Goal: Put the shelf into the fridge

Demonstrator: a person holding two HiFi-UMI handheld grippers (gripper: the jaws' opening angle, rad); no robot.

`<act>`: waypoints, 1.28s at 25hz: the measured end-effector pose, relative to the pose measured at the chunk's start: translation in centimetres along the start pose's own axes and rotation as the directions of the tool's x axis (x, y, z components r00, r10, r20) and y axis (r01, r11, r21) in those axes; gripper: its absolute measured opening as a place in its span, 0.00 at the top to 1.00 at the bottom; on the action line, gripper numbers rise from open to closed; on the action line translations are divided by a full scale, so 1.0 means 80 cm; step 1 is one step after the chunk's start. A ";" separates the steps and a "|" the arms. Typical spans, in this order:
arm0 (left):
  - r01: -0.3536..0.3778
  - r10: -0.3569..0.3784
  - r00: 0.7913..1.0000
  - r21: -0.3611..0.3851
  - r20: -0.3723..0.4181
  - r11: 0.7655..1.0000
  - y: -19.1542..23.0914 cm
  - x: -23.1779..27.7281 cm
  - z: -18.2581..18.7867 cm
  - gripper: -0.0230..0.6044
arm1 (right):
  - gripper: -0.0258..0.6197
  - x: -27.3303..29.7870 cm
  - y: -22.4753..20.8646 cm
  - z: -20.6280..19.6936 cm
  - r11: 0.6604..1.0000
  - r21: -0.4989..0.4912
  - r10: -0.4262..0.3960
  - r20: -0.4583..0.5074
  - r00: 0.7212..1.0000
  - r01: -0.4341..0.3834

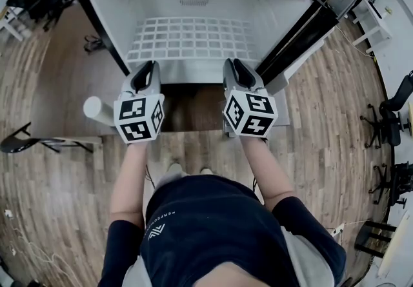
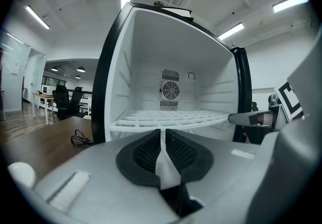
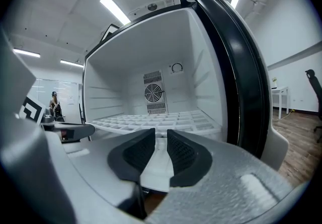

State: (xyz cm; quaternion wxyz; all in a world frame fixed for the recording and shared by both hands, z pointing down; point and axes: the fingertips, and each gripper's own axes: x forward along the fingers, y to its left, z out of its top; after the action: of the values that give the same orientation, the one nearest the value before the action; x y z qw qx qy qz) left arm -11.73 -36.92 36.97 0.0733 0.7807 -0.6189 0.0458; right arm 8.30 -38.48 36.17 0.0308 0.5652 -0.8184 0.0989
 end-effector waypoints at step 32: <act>0.066 -0.064 0.997 -0.041 0.047 0.997 -0.010 0.005 0.012 0.89 | 0.82 0.011 0.001 -0.001 0.998 0.049 0.030 0.006 1.000 -0.030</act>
State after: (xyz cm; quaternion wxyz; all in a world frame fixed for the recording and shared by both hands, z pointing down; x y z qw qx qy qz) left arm -10.88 -37.29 36.07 0.0772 0.7995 -0.5956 0.0122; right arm 7.90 -39.24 36.36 0.0133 0.5537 -0.8242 0.1182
